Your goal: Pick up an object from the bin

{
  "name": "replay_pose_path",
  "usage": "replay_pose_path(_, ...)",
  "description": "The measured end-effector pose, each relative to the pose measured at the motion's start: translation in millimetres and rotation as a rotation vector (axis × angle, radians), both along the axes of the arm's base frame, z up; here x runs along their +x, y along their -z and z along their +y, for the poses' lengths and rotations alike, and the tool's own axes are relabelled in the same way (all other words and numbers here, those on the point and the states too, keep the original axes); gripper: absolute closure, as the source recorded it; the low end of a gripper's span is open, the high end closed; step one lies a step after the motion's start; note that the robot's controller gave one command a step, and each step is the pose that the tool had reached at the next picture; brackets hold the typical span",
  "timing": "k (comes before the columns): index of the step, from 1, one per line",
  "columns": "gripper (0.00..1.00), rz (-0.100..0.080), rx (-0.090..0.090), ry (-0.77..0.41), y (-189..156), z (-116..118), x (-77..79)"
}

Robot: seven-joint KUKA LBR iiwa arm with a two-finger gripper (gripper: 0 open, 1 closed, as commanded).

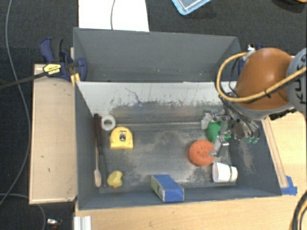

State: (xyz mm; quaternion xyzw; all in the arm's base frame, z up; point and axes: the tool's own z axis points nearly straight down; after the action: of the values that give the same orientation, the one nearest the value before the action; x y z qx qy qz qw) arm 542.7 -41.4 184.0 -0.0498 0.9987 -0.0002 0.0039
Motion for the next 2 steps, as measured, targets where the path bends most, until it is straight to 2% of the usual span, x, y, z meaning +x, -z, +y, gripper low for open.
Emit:
replay_pose_path(1, 0.0, -0.007, -0.001, -0.053, 74.5, -30.8, -42.4)
replay_pose_path(2, 0.0, -0.001, -0.002, -0.246, 99.3, -21.7, -47.0)
